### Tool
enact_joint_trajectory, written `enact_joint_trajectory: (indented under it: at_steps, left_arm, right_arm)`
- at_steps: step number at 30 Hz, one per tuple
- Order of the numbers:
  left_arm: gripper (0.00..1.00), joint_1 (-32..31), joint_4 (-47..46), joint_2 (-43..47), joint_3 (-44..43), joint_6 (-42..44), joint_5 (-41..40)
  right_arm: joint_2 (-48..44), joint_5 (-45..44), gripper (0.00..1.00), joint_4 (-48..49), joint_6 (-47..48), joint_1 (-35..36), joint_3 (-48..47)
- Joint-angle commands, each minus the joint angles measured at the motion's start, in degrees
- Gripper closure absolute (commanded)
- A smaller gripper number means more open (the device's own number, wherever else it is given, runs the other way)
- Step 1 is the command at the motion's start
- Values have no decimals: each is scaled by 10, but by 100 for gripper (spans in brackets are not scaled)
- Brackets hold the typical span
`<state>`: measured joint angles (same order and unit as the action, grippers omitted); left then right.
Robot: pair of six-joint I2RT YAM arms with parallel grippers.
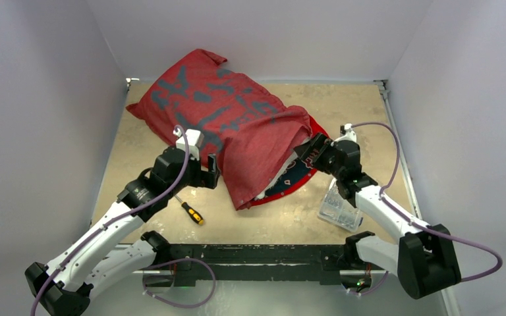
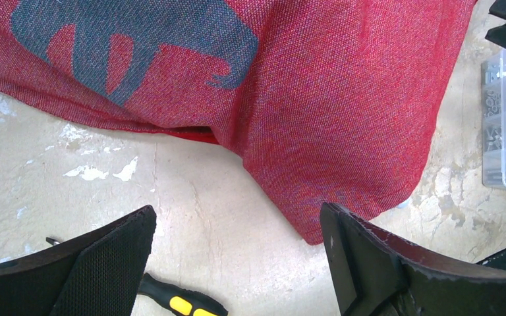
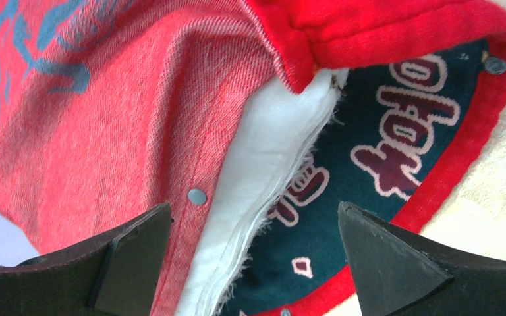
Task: Remove the pillowcase from the pillow
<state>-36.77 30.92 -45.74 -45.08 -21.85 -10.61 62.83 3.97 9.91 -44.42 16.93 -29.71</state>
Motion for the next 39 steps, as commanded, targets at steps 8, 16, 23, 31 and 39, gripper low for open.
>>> enact_joint_trajectory:
  at_steps: [8,16,23,31,39]
  left_arm:
    - [7,3,-20,0,7,6,11]
    - [7,2,-21,-9,6,7,11]
    - [7,3,-22,-12,5,7,16]
    - [7,4,-21,-3,8,7,15]
    - [7,4,-23,-7,8,5,20]
  right_arm:
    - [87,-61,1,95,-41,1,-7]
    - [114,-80,1,116,-58,1,10]
    - [106,-57,1,150,-46,0,14]
    - [75,84,1,252,3,1,23]
    - [131,95,1,265,-15,1,28]
